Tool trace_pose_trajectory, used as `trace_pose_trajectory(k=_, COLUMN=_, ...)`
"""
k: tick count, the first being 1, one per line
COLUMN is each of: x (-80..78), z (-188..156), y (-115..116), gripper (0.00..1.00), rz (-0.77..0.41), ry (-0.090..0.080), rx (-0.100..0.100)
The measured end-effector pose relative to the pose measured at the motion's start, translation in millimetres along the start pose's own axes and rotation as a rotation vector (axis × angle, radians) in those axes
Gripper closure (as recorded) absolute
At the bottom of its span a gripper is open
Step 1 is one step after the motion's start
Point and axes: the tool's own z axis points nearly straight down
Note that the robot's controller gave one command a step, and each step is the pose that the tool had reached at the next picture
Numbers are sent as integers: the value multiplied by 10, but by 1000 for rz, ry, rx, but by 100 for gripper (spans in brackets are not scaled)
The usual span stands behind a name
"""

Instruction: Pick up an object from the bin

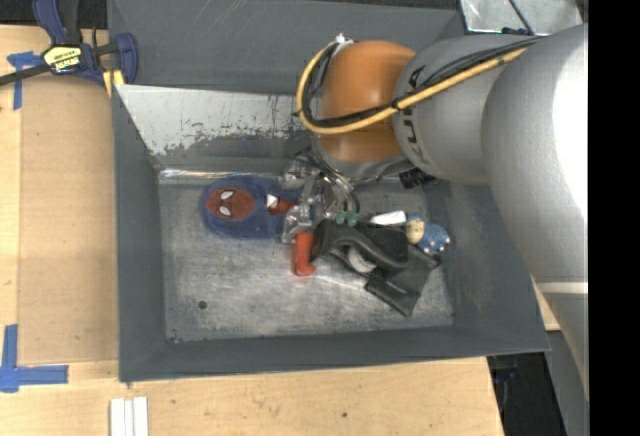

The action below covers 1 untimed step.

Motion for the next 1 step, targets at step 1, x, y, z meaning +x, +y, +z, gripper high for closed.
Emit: trace_pose_trajectory(k=1, x=26, z=-1561, y=21, gripper=100, rz=-33, ry=-3, rx=2)
